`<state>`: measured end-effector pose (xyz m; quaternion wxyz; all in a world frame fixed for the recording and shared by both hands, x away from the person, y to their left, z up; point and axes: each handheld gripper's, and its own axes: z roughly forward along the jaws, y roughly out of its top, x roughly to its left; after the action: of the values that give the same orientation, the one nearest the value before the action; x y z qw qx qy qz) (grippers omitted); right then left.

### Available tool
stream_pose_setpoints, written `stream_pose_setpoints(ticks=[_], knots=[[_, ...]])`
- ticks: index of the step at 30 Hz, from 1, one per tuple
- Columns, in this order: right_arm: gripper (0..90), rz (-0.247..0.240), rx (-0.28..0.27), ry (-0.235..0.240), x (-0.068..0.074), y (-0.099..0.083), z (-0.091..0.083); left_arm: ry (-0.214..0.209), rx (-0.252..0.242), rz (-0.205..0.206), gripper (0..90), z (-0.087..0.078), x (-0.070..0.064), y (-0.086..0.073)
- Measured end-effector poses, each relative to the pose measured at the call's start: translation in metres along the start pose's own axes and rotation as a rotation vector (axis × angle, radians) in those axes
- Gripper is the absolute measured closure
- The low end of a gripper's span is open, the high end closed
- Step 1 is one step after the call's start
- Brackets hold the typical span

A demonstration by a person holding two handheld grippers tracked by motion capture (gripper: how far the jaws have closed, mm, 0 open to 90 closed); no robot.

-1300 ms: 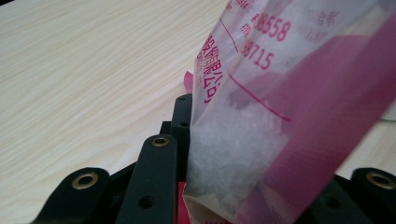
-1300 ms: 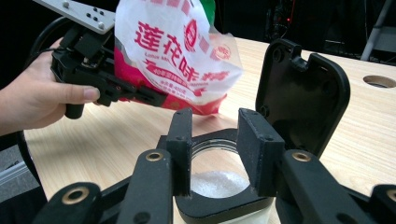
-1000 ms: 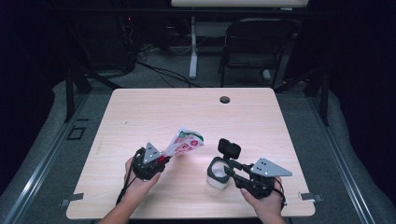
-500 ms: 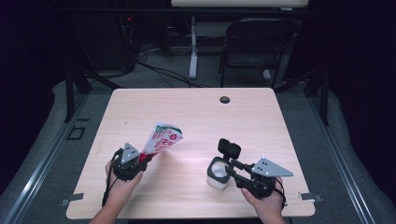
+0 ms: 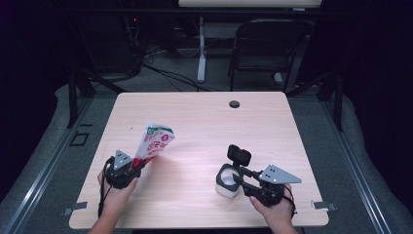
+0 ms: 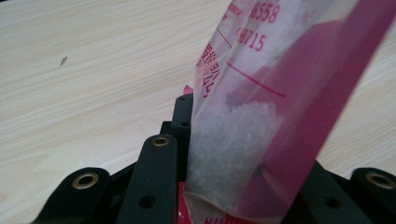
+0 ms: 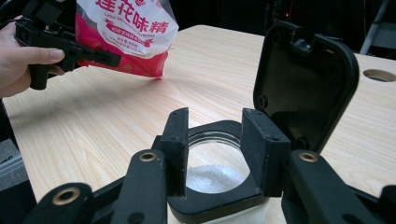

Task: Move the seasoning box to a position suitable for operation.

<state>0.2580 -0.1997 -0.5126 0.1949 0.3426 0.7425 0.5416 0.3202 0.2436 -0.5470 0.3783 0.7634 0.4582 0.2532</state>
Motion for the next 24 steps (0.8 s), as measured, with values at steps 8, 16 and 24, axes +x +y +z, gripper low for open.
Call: stream_pose_setpoints(ticks=[8, 16, 24], knots=[[60.3, -0.001, -0.006, -0.004, -0.001, 0.0, 0.001, 0.025, 0.002, -0.022, 73.2, 0.0, 0.007, -0.004], [60.0, -0.001, -0.004, -0.005, -0.001, 0.001, 0.001, 0.035, -0.006, -0.033, 73.4, -0.001, 0.011, -0.005], [59.9, 0.002, -0.007, -0.005, -0.001, 0.0, 0.001, 0.057, -0.01, -0.046, 74.2, -0.003, 0.015, -0.006]])
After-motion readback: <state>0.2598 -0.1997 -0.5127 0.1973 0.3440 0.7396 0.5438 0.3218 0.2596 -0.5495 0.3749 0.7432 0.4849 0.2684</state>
